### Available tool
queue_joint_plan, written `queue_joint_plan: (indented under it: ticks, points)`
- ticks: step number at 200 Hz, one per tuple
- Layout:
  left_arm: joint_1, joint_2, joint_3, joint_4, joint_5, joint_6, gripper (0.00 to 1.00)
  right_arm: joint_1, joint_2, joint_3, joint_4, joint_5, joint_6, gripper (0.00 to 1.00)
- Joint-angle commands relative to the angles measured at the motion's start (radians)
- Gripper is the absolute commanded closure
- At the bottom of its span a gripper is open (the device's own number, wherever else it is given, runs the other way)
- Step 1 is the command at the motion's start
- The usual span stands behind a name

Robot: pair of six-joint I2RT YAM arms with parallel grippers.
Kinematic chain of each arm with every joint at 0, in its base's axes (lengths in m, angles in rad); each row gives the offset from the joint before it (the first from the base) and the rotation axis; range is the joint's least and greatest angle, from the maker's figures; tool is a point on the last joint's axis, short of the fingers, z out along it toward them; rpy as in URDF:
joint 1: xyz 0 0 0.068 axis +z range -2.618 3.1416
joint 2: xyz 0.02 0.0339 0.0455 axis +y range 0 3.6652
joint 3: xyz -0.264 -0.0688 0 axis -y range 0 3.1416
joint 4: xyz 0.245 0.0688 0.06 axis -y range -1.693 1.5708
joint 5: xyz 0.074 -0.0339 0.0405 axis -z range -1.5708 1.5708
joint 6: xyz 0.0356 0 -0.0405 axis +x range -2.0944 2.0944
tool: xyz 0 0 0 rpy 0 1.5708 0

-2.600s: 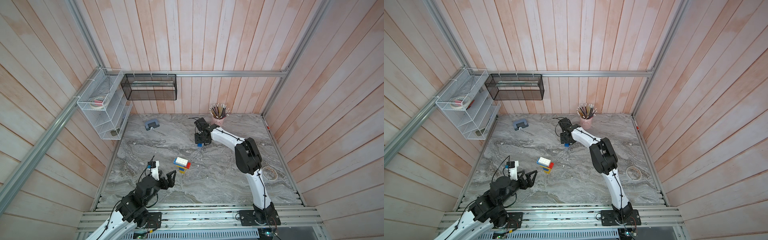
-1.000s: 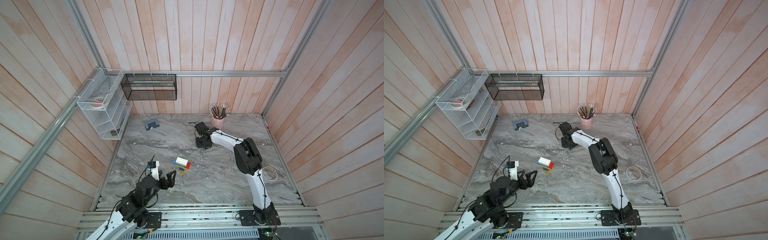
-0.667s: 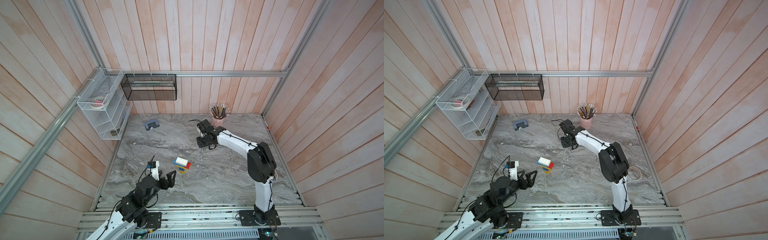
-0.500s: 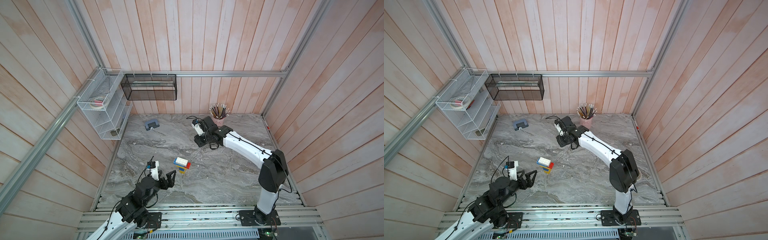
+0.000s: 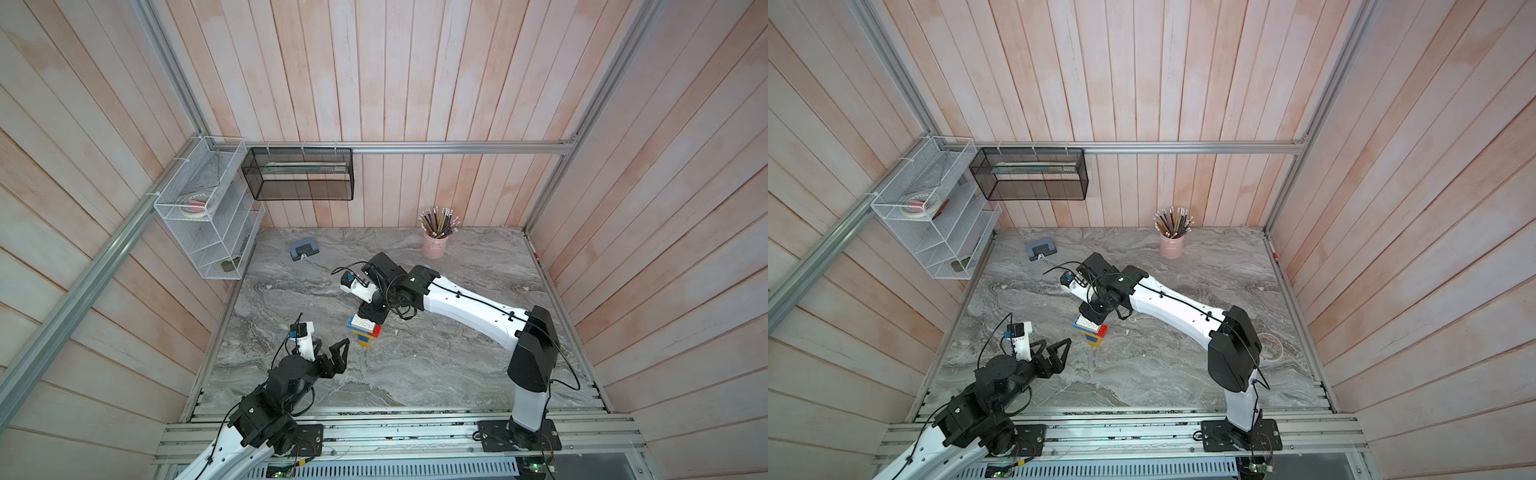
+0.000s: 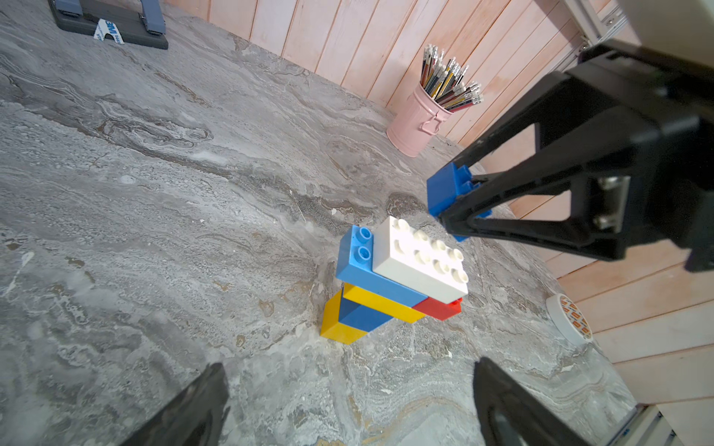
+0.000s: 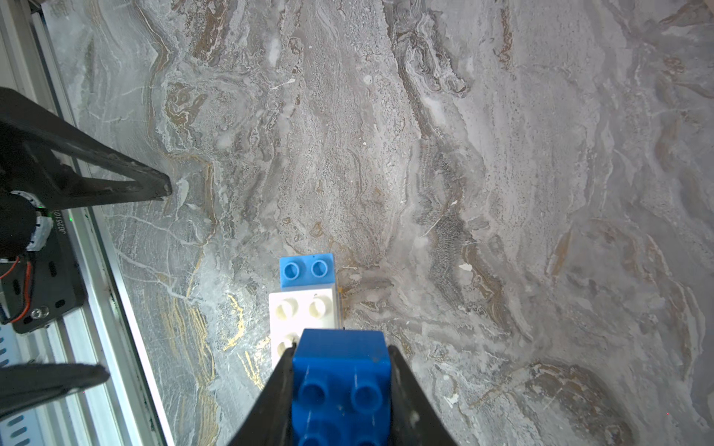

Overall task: Assemble a spoon with lego
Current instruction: Assemble the lego brick with the lego brick.

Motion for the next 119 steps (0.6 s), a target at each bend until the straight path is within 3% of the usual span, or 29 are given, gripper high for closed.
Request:
queue_joint_plan:
  ticks: [1, 119]
  points:
    - [0.004, -0.01, -0.013, -0.008, -0.015, -0.002, 0.0, 0.008, 0.02, 0.055, -0.071, -0.033, -0.03, 0.9]
    - [0.005, -0.011, -0.012, -0.005, -0.01, 0.001, 0.0, 0.018, 0.069, 0.087, -0.121, -0.061, -0.031, 0.9]
